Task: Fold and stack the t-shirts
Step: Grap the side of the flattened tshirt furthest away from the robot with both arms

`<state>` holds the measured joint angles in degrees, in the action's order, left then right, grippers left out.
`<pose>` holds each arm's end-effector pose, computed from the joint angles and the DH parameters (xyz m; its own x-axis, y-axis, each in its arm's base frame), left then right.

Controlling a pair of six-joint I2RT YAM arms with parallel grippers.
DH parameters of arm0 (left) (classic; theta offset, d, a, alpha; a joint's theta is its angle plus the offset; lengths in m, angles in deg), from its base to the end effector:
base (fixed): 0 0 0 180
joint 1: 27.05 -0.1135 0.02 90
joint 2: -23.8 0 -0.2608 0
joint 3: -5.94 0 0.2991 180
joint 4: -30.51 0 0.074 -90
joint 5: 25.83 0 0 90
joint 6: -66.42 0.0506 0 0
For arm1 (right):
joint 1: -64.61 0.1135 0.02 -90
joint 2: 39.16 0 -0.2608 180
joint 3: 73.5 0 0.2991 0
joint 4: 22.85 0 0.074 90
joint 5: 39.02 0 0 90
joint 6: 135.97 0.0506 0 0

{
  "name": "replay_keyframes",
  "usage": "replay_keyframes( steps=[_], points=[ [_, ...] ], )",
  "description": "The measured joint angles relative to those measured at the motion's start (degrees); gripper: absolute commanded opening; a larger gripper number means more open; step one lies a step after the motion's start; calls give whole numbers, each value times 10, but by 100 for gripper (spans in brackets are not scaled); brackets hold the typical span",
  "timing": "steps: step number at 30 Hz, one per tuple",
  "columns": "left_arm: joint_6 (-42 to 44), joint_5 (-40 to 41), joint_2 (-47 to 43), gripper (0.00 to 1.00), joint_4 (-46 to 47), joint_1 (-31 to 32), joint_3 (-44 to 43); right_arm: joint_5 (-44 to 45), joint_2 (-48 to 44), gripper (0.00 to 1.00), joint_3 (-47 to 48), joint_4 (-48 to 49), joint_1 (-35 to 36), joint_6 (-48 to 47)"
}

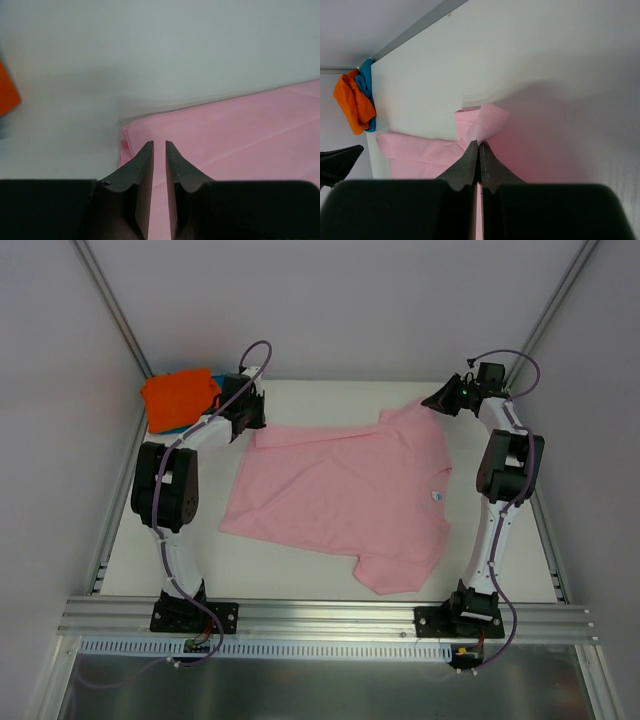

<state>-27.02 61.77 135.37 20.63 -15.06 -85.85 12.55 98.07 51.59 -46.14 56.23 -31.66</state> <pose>0.4941 -0.1071 0.1932 -0.4978 0.0444 -0.8662 0.2137 0.9742 -0.0728 0.5947 -0.0558 0.1618 -0.6513 0.2917 -0.7005 -0.2331 0.8016 0.5505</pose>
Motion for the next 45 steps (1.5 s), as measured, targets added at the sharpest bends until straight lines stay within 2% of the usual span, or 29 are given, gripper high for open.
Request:
replay_keyframes(
  steps=[9, 20, 27, 45],
  points=[
    [-14, -19, 64, 18, -72, -31, -90, 0, 0, 1, 0, 0, 0, 0],
    [-49, -78, 93, 27, -134, -53, -126, 0, 0, 0, 0, 0, 0, 0],
    [-62, -106, 117, 28, -155, -54, -146, 0, 0, 1, 0, 0, 0, 0],
    [-75, -90, 129, 27, -188, -61, -173, 0, 0, 0, 0, 0, 0, 0]
  ],
)
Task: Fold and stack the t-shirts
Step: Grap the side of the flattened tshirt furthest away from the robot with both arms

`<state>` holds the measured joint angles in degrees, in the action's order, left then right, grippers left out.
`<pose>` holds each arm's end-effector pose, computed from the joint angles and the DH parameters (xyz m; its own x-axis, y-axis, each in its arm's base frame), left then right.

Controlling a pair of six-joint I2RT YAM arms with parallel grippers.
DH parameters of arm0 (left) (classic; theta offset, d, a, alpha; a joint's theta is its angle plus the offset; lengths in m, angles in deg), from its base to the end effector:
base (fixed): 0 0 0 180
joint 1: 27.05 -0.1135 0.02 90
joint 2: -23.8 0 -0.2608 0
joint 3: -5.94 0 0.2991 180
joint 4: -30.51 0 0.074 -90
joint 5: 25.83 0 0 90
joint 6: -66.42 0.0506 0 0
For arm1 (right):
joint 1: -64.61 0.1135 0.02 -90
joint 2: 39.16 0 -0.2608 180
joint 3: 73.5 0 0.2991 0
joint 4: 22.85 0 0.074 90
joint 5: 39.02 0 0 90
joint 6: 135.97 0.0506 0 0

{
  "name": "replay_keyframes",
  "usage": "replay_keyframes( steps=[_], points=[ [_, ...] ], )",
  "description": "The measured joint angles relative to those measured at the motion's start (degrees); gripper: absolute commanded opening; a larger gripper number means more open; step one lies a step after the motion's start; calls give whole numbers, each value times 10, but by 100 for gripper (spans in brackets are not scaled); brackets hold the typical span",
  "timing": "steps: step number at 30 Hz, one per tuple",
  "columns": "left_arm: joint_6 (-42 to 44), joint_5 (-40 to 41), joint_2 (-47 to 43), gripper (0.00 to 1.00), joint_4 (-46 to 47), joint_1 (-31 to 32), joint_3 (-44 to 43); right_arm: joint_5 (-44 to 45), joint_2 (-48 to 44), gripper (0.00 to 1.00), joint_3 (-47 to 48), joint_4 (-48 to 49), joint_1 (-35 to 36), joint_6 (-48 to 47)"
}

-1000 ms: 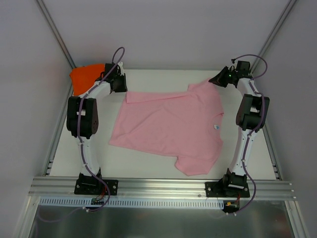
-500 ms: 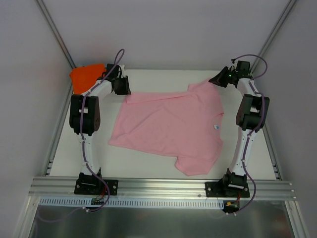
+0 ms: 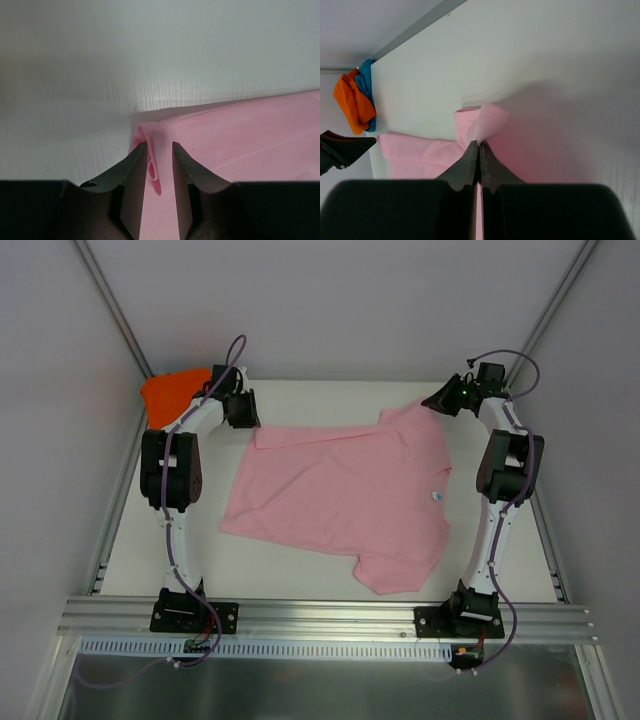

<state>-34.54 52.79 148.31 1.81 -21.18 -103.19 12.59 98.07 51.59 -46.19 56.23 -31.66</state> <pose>0.5411 -0.0657 0.1631 -0.7253 -0.1128 -0.6792 0.1053 0.9567 -0.2713 0.5946 -0.0558 0.1617 -0.6518 0.2918 -0.7000 -0.2322 0.8019 0.5505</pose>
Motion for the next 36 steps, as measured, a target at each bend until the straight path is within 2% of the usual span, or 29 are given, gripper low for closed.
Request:
replay_keyframes(
  steps=[18, 20, 21, 22, 23, 32, 36],
  points=[
    [-19, -6, 37, 27, -29, -7, -46, 0, 0, 1, 0, 0, 0, 0],
    [-19, -8, 37, 20, -29, -7, -47, 0, 0, 1, 0, 0, 0, 0],
    [-19, -11, 37, 8, -29, -7, -47, 0, 0, 1, 0, 0, 0, 1],
    [-21, -13, 37, 2, -29, -7, -47, -1, 0, 1, 0, 0, 0, 2],
    [-20, -15, 38, 0, -29, -7, -47, -1, 0, 1, 0, 0, 0, 2],
    [-20, -17, 37, 0, -27, -7, -47, -1, 0, 0, 0, 1, -1, 2],
    [-21, -16, 26, 0, 21, -7, -7, -1, 0, 0, 0, 1, -1, 2]
  ],
)
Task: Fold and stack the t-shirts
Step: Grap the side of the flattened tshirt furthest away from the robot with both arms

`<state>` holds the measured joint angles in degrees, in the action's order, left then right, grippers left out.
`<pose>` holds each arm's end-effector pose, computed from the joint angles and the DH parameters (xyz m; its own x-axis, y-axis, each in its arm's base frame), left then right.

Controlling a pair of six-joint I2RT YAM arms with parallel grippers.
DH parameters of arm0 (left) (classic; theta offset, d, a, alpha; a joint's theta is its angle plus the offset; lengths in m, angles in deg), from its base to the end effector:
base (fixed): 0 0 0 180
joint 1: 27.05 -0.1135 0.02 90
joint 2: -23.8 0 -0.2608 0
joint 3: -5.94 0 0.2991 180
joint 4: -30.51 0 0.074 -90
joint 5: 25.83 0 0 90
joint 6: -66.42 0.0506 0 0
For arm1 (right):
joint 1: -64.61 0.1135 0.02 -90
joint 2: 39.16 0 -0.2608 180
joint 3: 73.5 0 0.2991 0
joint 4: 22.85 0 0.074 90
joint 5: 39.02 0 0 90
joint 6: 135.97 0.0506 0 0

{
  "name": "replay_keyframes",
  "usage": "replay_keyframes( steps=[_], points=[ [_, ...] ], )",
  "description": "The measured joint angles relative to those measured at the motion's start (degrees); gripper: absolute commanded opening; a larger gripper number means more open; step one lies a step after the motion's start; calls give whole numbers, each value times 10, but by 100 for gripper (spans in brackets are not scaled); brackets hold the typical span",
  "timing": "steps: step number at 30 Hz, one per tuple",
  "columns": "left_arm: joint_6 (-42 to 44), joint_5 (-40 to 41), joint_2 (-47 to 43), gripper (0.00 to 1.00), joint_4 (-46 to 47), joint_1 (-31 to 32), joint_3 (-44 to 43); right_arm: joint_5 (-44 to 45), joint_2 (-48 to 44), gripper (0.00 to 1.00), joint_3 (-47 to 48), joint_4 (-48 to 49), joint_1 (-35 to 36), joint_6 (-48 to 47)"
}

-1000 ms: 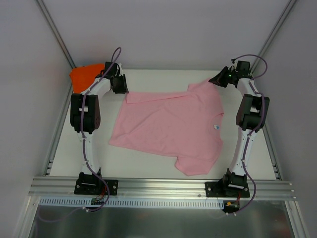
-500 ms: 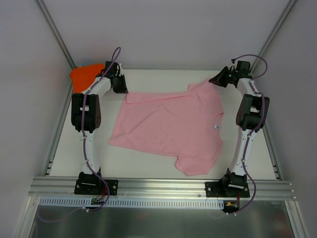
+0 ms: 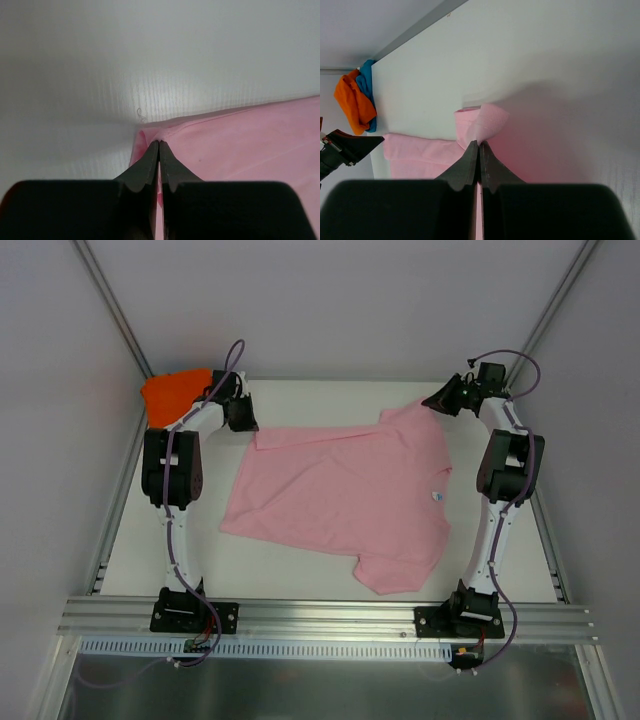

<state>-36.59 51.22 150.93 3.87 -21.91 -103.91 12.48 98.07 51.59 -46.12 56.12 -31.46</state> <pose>0.5486 -0.0607 0.1470 -0.7290 -0.1547 -0.6668 0.0862 0.9456 -0.3136 0.5946 -0.0569 0.1619 -0.6516 0.2955 -0.6987 -0.2304 0.8004 0.5534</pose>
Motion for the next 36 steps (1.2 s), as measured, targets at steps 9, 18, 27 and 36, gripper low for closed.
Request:
replay_keyframes(
  steps=[9, 18, 27, 36],
  points=[
    [-1, -1, -33, 0, 81, 0, 53, 1, -9, 1, -7, 0, -1, -1],
    [-1, -11, -72, 0, 114, 0, 53, 1, -97, 1, -46, 0, -2, -4],
    [-2, -45, -131, 0, 151, 0, 92, -3, -224, 1, -174, 10, -2, -22],
    [-10, -67, -195, 0, 167, 0, 170, -14, -343, 1, -356, -4, -1, -49]
  ],
)
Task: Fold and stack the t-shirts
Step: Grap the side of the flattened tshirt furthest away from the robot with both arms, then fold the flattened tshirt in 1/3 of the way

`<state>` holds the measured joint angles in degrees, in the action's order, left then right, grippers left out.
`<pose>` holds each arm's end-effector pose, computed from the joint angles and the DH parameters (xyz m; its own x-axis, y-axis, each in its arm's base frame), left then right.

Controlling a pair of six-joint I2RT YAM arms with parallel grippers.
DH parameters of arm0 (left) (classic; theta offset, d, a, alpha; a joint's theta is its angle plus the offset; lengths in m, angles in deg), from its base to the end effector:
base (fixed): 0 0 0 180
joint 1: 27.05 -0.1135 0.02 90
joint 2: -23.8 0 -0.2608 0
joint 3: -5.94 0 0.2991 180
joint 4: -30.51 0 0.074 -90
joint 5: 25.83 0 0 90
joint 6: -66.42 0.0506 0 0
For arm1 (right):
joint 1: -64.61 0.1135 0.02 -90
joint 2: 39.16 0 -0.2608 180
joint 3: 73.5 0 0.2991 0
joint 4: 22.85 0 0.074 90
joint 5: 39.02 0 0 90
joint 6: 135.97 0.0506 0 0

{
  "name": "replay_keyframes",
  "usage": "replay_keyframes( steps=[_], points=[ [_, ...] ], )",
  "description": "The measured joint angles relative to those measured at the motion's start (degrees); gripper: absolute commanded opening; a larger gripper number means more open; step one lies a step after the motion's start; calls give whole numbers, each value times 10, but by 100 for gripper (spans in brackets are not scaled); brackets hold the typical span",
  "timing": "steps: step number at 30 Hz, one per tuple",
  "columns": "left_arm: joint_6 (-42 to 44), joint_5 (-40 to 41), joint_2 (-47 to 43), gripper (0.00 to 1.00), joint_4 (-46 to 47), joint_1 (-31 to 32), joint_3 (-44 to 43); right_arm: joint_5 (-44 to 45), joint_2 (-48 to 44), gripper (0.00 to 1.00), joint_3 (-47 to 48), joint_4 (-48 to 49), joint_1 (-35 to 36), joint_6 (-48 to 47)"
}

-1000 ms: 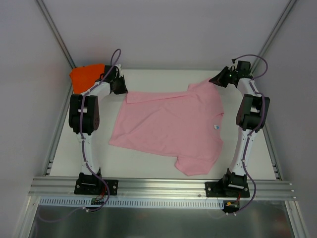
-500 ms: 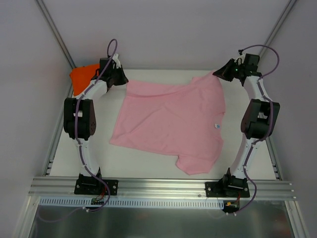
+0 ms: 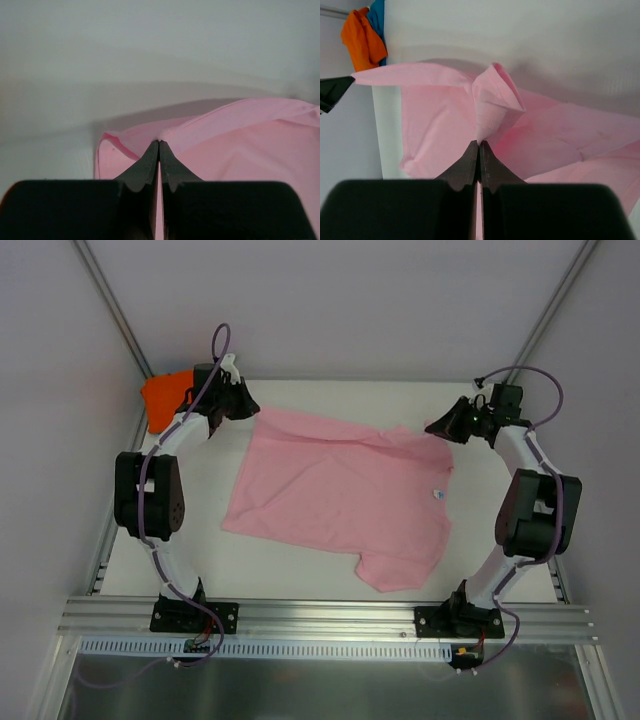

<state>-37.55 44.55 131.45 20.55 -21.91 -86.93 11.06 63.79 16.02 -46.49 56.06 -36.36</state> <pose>0.4952 -0.0616 0.2348 -0.4982 -0.1835 -0.8474 0.2760 0.8929 -0.3556 0.4591 -0.0362 0.2302 -0.6532 0.2277 -0.7221 -0.2873 0.8079 0.5146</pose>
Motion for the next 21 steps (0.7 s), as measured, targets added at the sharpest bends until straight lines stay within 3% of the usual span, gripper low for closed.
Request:
replay_keyframes(
  steps=[10, 11, 12, 13, 14, 21],
  points=[
    [-5, -15, -51, 2, 5, 0, 67, 13, -165, 3, -188, -52, 10, -40],
    [-6, -16, -53, 2, 5, 0, 69, 14, -179, 12, -207, -57, 10, -42],
    [-7, -19, -55, 2, 5, 0, 70, 16, -190, 58, -224, -60, 11, -43],
    [-7, -23, -57, 2, 5, 0, 72, 19, -199, 90, -241, -67, 11, -44],
    [-10, -25, -62, 2, 3, 0, 75, 23, -208, 99, -260, -75, 11, -46],
    [-19, -35, -97, 2, 2, 0, 107, 53, -298, 100, -348, -132, 13, -54]
  ],
)
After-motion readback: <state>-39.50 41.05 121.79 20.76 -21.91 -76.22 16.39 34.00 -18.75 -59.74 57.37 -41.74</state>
